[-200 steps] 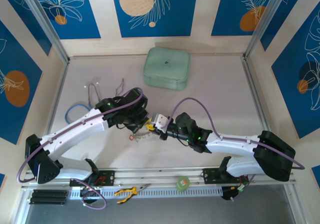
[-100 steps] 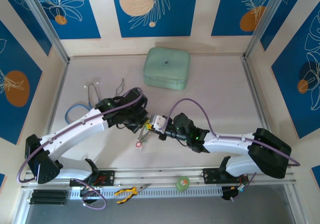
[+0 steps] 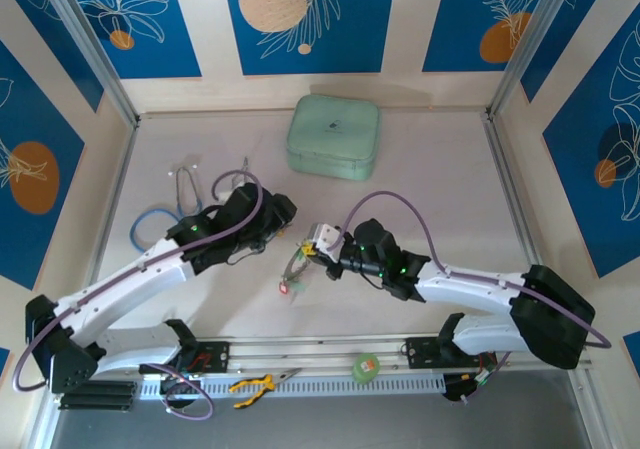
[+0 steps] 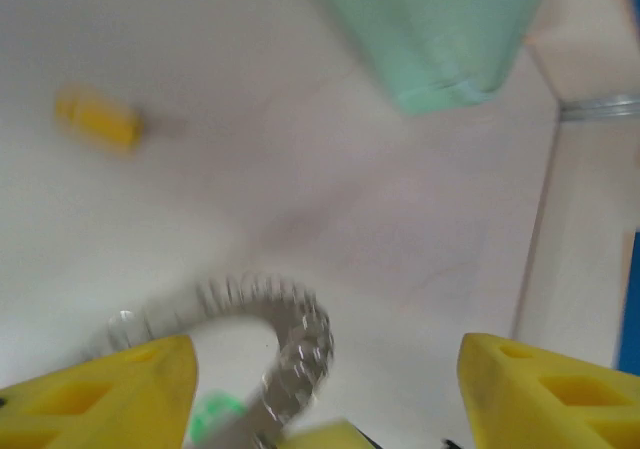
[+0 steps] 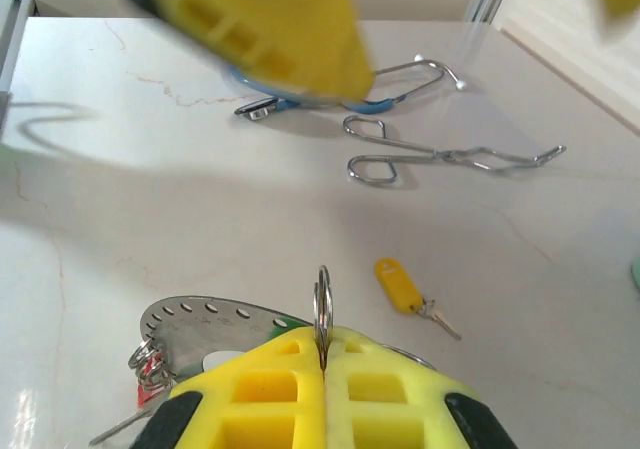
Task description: Put the keys on the keyring
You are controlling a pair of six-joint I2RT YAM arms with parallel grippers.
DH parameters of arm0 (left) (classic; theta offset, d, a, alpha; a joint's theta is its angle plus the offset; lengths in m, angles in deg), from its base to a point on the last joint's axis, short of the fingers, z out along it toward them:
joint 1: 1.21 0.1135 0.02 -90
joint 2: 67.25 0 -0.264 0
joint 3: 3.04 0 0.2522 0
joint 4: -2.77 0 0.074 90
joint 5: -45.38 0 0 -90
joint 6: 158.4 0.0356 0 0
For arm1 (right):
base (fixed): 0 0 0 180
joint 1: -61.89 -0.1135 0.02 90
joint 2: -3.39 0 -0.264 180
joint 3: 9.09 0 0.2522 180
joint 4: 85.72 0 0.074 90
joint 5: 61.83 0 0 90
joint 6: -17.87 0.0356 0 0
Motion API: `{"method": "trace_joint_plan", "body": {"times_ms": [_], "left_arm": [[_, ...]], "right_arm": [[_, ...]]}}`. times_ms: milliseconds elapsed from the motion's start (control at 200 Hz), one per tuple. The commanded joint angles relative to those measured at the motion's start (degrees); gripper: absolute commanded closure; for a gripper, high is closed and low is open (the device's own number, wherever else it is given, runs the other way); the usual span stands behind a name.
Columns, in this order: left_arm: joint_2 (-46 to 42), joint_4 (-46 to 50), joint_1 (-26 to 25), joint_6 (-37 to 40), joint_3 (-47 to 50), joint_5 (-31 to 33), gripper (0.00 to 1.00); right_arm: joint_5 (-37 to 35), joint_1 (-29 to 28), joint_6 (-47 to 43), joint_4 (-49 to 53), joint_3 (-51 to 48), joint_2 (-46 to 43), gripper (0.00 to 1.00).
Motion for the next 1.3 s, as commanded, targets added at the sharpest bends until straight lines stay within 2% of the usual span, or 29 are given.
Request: {"method": "trace_joint_plan", "body": {"times_ms": [0,70,105,150,195,330,385,470,545,720,875,1170,1295], "left_arm": [[-4.2,-15.1,0.8,39.1,3.8,11.7,0.27],[-6.4,-22.8,0.8,61.8,7.4,8.8,0.3],[-7.5,-24.6,0.8,70.6,8.8,6.3,0.32],[-8.5,-24.8,0.8,80.6,9.6,3.0,0.43],[-9.4,-24.6,0.8,87.1,10.7,-1.0,0.53],[-12.5,-22.6,0.8,103.8,14.7,-21.2,0.65],[-12.9,-21.7,0.8,109.0,16.0,-26.0,0.67],[-11.4,-21.5,0.8,111.1,16.5,-27.5,0.71],[-10.3,-21.3,0.8,112.4,16.7,-31.8,0.71],[-9.1,-22.6,0.8,112.7,17.8,-37.4,0.63],[-8.5,-22.1,0.8,112.3,18.0,-38.4,0.61],[-6.3,-21.9,0.8,110.3,17.5,-39.3,0.65],[-5.8,-22.7,0.8,110.0,17.3,-39.1,0.74]], "right_arm": [[9.1,3.1,2.6,6.8,4.0,-2.8,1.0],[14.4,5.3,1.7,11.6,6.1,-3.3,1.0],[16.9,6.3,1.0,14.0,7.2,-3.5,1.0],[19.7,7.7,-0.2,17.3,8.6,-3.7,1.0],[21.7,8.5,-1.5,20.1,9.8,-3.7,1.0],[24.8,9.5,-6.2,29.4,13.7,-4.0,1.0],[25.4,9.5,-8.1,33.1,15.3,-4.0,1.0],[25.8,9.5,-10.0,37.6,17.1,-4.3,1.0],[25.6,9.4,-11.0,40.2,18.1,-4.9,1.0],[23.8,8.9,-11.8,42.3,18.8,-6.4,1.0],[22.9,8.3,-12.6,43.3,19.6,-6.4,1.0],[20.8,6.9,-13.5,43.2,21.4,-5.3,1.0],[20.5,6.2,-13.9,43.6,22.0,-4.7,1.0]]}}
